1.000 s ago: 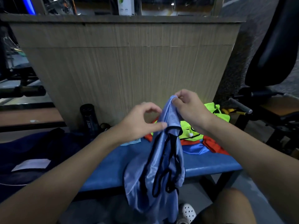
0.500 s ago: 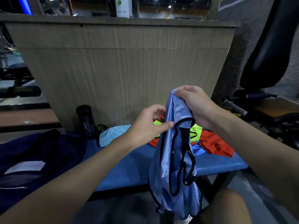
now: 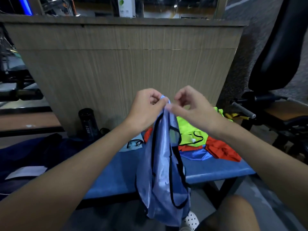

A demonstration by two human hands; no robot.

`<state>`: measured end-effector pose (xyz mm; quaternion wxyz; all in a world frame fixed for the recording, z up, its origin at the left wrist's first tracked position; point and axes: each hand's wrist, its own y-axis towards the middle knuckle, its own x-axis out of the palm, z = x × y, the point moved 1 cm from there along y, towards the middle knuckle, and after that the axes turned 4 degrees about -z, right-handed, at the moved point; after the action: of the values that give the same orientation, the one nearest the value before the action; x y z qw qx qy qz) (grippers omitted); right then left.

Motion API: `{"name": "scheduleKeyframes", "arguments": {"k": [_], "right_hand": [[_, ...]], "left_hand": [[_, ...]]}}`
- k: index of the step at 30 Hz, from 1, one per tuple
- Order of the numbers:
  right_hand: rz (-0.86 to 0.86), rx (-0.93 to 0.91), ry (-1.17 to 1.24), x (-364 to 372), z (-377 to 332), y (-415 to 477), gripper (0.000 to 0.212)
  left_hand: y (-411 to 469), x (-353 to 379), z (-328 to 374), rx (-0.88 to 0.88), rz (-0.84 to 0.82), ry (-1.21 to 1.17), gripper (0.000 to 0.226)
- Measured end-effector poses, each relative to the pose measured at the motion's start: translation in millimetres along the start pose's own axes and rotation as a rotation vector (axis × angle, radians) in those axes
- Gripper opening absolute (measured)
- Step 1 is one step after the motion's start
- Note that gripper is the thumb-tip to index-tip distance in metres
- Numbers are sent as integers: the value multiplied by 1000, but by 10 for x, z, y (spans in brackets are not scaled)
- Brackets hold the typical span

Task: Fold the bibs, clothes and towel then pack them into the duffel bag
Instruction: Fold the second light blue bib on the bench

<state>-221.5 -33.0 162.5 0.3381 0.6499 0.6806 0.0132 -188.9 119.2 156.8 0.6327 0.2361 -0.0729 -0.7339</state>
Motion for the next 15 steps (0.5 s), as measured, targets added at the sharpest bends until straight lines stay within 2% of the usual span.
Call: {"name": "scheduleKeyframes", "arguments": {"k": [2, 3, 6, 9, 12, 15], "right_hand": [[-143, -36, -150, 83, 43, -84, 39], [-155, -33, -230, 119, 85, -108, 40], [-133, -57, -370, 199, 160, -129, 25], [-138, -83, -354, 241, 150, -94, 11], [-62, -96, -284, 233, 91, -58, 12], [-204, -60, -215, 280, 38, -114, 19]], "left_hand": [[42, -36, 9, -13, 57, -26, 12], [61, -58, 12, -19, 79, -40, 13], [86, -133, 40, -47, 106, -69, 14], [100, -217, 14, -75, 118, -71, 16], [86, -302, -47, -103, 126, -58, 19], [86, -387, -69, -125, 172, -72, 23]]}}
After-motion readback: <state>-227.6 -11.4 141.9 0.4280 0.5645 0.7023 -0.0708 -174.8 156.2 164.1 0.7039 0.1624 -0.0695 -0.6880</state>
